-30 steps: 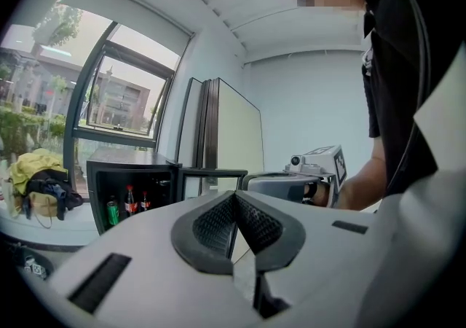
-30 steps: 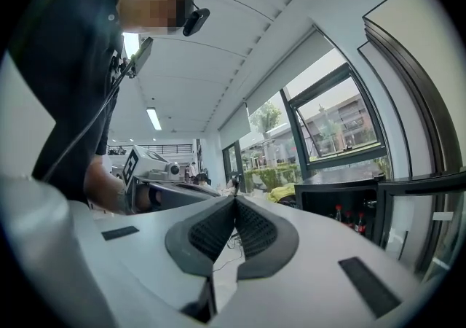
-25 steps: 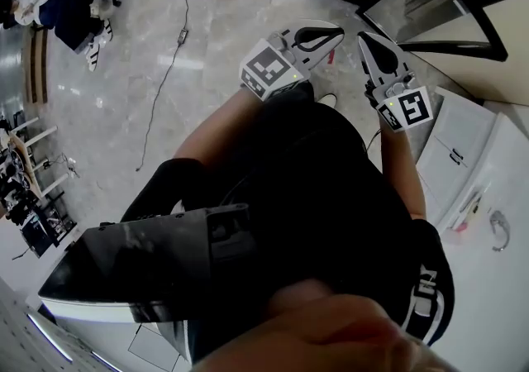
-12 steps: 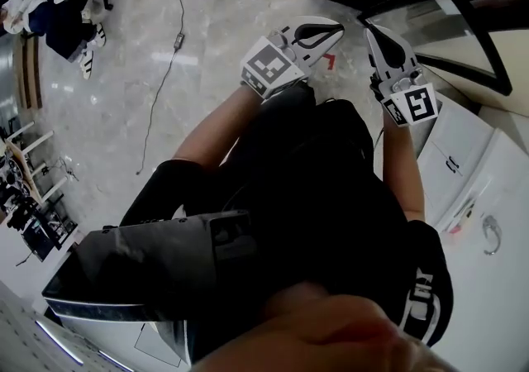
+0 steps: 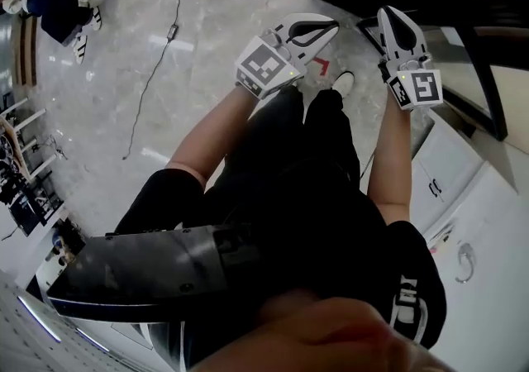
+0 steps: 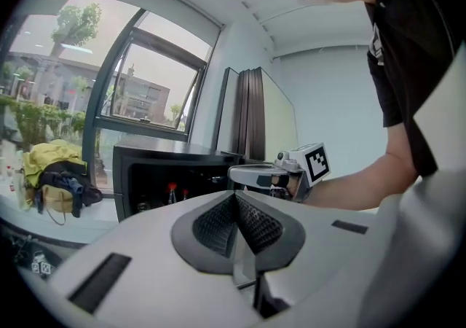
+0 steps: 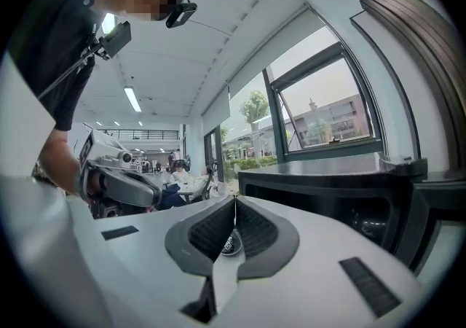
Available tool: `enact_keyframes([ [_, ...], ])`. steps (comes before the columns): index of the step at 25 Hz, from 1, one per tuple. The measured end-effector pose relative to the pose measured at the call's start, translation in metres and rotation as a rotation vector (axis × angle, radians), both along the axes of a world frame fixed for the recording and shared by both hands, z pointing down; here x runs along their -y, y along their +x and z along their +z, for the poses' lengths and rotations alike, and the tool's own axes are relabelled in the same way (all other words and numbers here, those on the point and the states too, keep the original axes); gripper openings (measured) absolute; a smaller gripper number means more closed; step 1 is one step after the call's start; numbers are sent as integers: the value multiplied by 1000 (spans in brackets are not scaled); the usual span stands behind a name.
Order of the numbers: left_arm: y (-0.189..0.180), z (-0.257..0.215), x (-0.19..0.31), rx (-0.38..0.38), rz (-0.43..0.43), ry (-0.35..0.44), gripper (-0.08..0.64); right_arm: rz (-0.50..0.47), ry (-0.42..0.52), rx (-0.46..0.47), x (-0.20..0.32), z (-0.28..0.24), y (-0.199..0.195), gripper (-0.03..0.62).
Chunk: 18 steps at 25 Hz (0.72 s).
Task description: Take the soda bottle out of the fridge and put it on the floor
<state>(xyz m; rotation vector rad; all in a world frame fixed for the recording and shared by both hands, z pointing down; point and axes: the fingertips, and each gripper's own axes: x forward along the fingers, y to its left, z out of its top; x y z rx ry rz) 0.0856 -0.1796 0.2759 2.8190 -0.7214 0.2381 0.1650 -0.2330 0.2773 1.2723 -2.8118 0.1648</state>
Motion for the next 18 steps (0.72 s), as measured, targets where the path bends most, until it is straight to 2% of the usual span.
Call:
enact_keyframes([
  [5,22,47,32,3,-122,-2,5,-37,-11,9,44,53,18,14],
  [10,41,103,76,-31,-248,-10,5,-19,-36,39,82,114,28,14],
  [12,44,118,93,-48,-268,20,5,-22,-30,37,96,134,26,14],
  [15,40,142,113,-34,-291,66,5,-17,-32,-9,111,163,17,15],
  [18,36,170,130,-27,-312,73,5,1,-41,-5,127,182,15,25],
])
